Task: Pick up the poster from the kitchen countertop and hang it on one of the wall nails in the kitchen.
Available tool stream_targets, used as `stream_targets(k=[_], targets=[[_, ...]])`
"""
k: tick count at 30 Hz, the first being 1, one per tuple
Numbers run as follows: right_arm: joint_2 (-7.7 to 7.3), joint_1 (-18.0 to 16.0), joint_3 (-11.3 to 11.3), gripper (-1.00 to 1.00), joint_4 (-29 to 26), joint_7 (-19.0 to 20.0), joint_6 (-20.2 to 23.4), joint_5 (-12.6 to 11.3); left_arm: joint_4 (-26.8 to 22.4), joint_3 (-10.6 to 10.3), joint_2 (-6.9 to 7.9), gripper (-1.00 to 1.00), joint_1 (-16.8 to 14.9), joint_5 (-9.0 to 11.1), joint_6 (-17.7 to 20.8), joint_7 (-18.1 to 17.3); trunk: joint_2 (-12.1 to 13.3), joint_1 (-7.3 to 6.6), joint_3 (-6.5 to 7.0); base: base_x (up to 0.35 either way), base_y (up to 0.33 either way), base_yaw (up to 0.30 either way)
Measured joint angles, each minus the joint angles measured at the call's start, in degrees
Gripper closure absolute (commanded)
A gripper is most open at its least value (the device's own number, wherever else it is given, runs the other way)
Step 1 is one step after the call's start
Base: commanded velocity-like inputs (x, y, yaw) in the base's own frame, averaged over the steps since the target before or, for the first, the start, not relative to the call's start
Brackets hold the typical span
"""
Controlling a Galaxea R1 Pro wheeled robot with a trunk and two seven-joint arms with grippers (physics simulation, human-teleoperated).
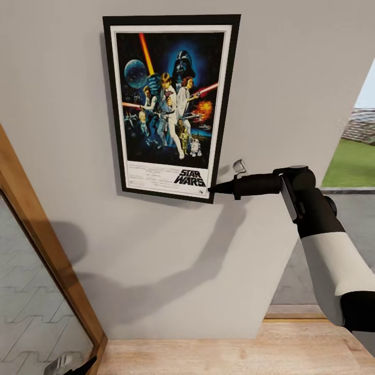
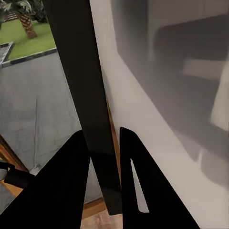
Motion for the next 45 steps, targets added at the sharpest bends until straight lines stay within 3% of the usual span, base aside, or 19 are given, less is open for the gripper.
stream_targets(k=[45], targets=[[0.0, 0.0, 0.0, 1.0, 0.0, 0.0, 0.0, 0.0, 0.0, 0.0, 0.0, -1.0, 0.0, 0.1, 0.0, 0.0, 0.0, 0.0, 0.0, 0.0, 0.021, 0.0]])
